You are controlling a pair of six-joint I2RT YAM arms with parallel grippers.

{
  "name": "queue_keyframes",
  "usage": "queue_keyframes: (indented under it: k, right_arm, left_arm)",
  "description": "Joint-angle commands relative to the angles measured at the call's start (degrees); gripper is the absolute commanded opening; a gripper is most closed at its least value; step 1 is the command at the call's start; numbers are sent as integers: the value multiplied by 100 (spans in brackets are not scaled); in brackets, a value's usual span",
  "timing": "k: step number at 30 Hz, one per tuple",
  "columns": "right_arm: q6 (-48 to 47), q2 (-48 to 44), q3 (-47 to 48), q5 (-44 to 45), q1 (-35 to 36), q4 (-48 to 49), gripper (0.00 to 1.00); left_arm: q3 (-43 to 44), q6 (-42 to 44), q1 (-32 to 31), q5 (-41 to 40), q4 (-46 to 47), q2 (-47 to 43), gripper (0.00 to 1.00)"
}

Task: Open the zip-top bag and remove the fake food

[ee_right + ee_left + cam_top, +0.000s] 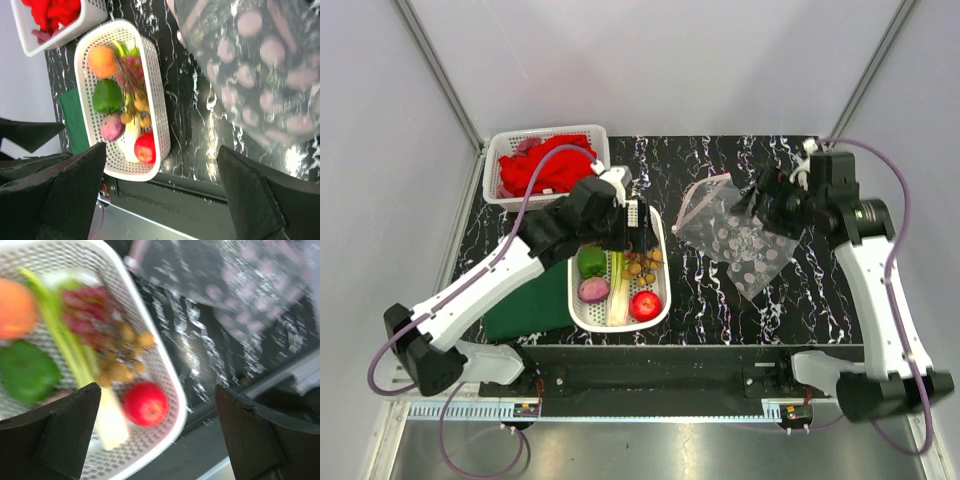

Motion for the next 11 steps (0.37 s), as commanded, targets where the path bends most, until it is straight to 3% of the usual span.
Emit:
queue_keyframes:
  k: [1, 5, 11]
  right_arm:
    - [167, -926, -860, 112, 25, -117, 100]
    - [96, -2288, -1457, -266, 25, -240, 100]
    - [975, -3994, -1942, -810, 33, -328, 99]
  left_arm:
    - [-1102, -1278, -298, 868, 1327, -976, 99]
    - [-2528, -2411, -667, 834, 3467, -2182, 99]
    - [-3487, -3318, -949, 562, 4326, -3798, 99]
